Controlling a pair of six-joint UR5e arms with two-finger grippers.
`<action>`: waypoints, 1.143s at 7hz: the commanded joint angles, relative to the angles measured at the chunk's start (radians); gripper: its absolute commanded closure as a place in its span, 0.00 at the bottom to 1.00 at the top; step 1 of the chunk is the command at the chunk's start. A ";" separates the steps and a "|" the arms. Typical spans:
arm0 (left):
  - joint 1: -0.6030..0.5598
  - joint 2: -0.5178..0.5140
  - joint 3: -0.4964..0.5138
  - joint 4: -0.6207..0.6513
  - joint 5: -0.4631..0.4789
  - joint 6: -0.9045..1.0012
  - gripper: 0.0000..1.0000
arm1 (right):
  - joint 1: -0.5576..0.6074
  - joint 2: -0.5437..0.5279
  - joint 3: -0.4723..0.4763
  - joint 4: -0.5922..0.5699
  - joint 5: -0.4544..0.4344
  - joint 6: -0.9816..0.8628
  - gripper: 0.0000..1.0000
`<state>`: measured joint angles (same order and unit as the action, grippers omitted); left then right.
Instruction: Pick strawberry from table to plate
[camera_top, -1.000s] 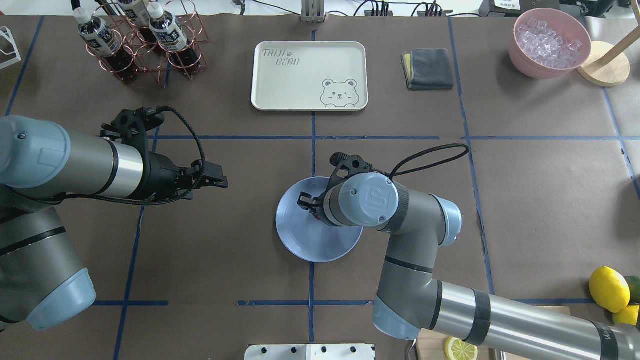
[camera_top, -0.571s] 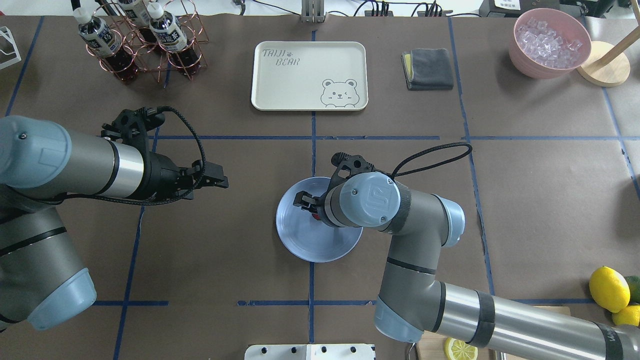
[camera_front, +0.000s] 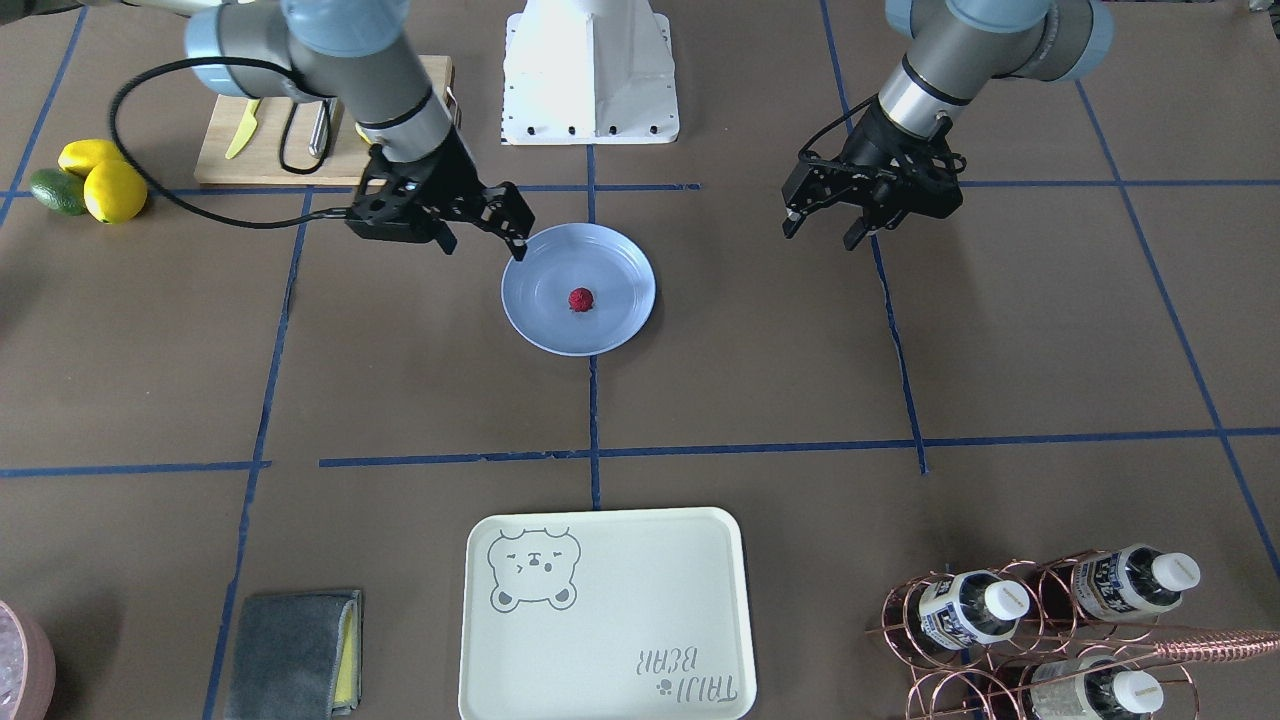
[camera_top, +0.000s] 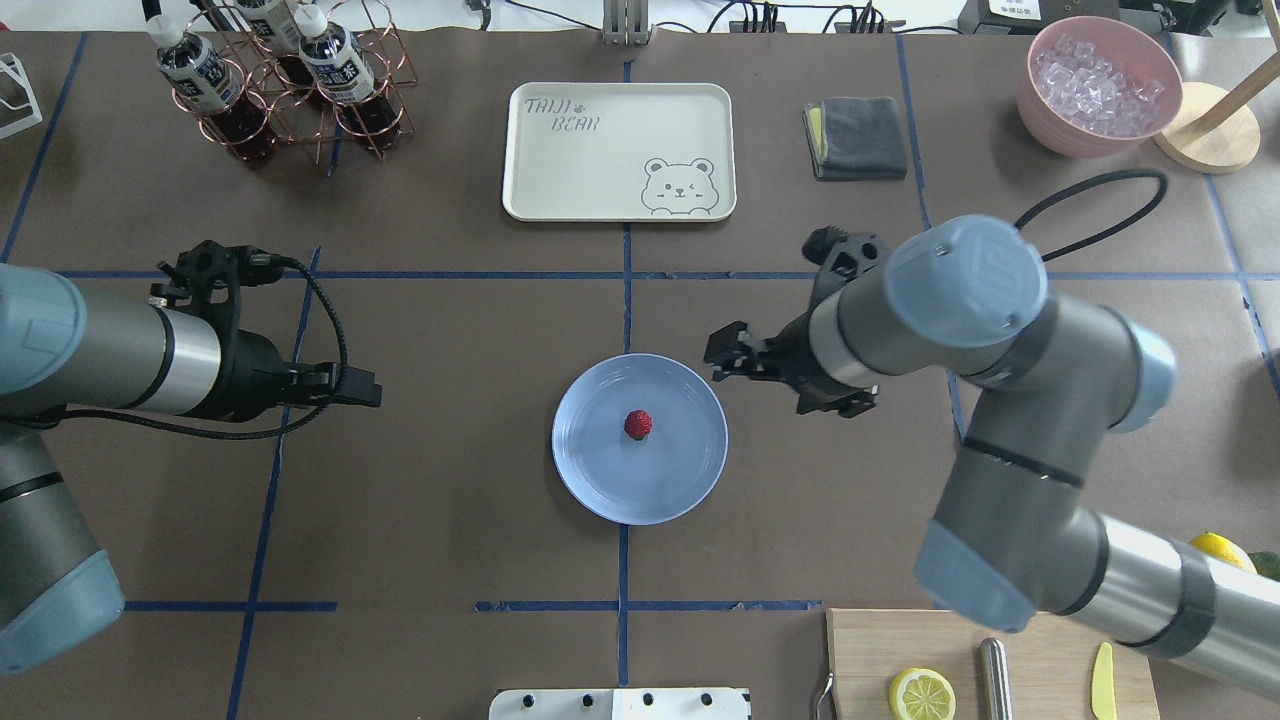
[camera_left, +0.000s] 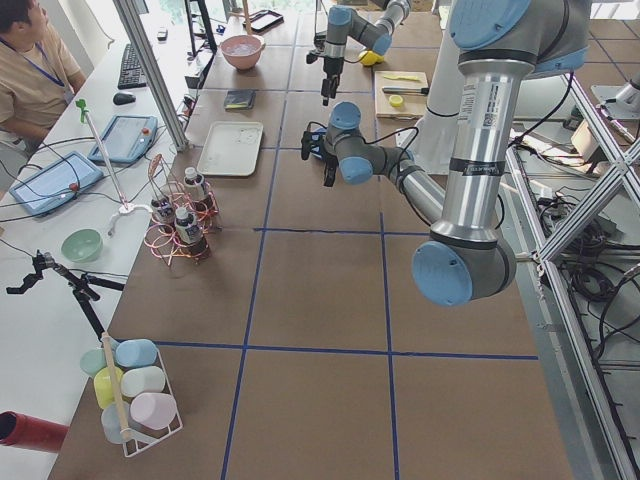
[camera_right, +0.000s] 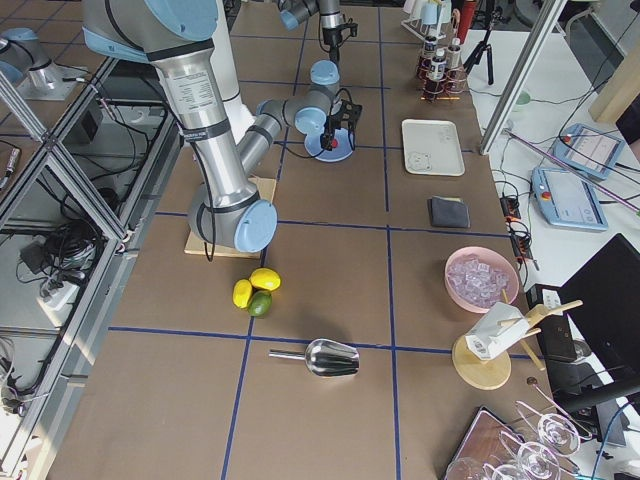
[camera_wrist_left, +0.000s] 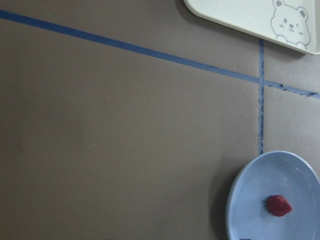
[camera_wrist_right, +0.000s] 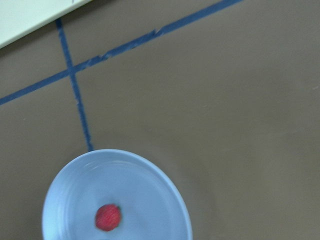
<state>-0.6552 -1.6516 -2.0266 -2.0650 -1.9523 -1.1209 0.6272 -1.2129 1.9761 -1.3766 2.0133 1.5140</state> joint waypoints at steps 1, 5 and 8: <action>-0.151 0.131 0.002 -0.015 -0.057 0.340 0.13 | 0.255 -0.197 0.058 -0.006 0.231 -0.329 0.00; -0.642 0.256 0.155 0.014 -0.267 1.070 0.01 | 0.697 -0.442 -0.061 -0.048 0.383 -1.144 0.00; -0.944 0.190 0.258 0.440 -0.382 1.385 0.01 | 0.860 -0.441 -0.106 -0.287 0.394 -1.534 0.00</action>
<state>-1.4997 -1.4388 -1.7938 -1.8184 -2.2607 0.1778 1.4215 -1.6520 1.8911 -1.5748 2.4043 0.1309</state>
